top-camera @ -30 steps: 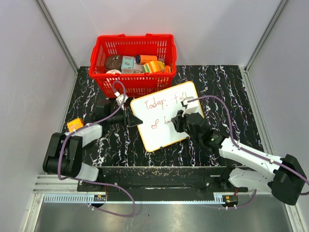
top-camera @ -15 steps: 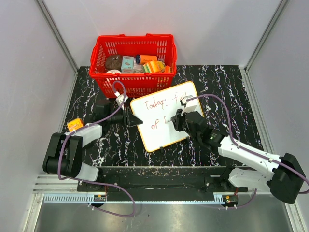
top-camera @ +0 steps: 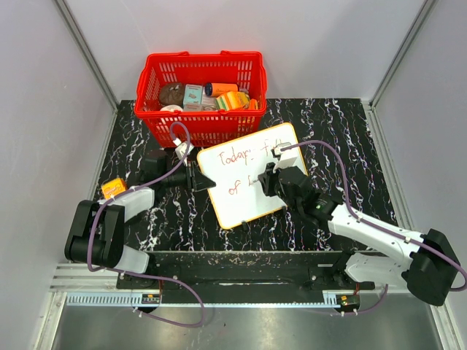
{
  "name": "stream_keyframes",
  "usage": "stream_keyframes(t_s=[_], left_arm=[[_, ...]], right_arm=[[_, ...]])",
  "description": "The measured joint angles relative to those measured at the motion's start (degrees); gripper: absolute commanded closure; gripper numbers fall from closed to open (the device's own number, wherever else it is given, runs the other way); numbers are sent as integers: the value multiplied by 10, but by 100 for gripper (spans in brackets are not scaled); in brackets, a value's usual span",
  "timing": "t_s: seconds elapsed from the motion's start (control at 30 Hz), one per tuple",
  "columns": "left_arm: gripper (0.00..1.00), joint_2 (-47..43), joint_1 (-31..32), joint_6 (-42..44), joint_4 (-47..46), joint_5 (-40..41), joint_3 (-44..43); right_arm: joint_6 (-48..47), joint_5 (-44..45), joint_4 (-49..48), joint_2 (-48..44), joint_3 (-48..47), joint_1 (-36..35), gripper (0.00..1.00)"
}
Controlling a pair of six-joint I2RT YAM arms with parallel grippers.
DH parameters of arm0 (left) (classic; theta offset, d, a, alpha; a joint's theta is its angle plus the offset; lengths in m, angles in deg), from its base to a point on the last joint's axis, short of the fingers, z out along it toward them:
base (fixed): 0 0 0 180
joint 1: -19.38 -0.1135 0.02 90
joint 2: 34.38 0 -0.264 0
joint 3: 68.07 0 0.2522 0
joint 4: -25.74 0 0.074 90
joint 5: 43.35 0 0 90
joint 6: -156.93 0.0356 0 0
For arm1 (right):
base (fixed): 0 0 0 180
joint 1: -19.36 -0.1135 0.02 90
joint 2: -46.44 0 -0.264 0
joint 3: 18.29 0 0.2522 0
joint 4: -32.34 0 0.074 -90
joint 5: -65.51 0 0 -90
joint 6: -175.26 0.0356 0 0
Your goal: Write a sentence on the whiteboard
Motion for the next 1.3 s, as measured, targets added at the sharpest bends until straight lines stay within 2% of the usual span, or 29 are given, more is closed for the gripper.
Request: stream_keyframes(t_s=[1.3], left_arm=[[100, 0, 2, 0, 3, 1, -2]], right_arm=[[0, 23, 4, -29, 24, 4, 100]])
